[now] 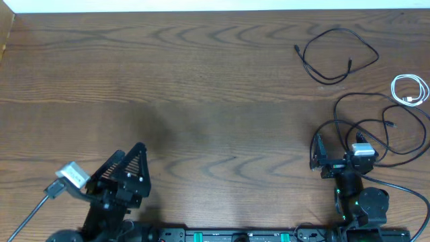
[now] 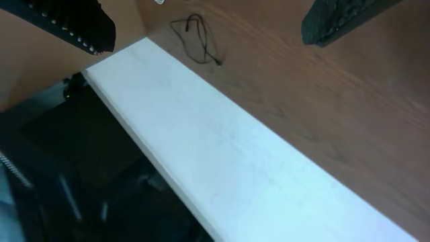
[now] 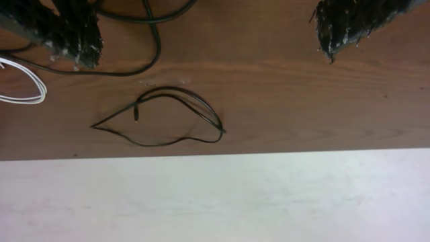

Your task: Untangle cables

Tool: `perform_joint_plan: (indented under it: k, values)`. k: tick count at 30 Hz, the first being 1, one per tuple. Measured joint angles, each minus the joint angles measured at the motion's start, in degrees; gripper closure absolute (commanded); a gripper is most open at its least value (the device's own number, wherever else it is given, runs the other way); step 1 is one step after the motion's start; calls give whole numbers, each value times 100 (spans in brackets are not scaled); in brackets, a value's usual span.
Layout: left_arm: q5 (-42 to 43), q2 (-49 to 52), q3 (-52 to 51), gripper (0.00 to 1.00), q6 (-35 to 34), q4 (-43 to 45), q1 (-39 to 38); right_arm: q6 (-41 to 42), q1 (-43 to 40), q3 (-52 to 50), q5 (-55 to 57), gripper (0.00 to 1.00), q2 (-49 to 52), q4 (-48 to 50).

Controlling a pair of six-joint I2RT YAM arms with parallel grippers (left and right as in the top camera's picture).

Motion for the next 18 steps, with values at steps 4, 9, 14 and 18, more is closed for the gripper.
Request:
perform_joint_plan:
  k: [4, 9, 14, 18]
  values:
    - [0, -37, 0, 7, 0, -87, 0, 0, 46, 0, 0, 1, 0, 0]
    - [-79, -37, 0, 7, 11, -162, 0, 0, 76, 0, 0, 1, 0, 0]
    - [-15, -39, 0, 7, 380, -210, 0, 0, 76, 0, 0, 1, 0, 0]
    - [24, -122, 0, 7, 763, -369, 0, 0, 76, 0, 0, 1, 0, 0]
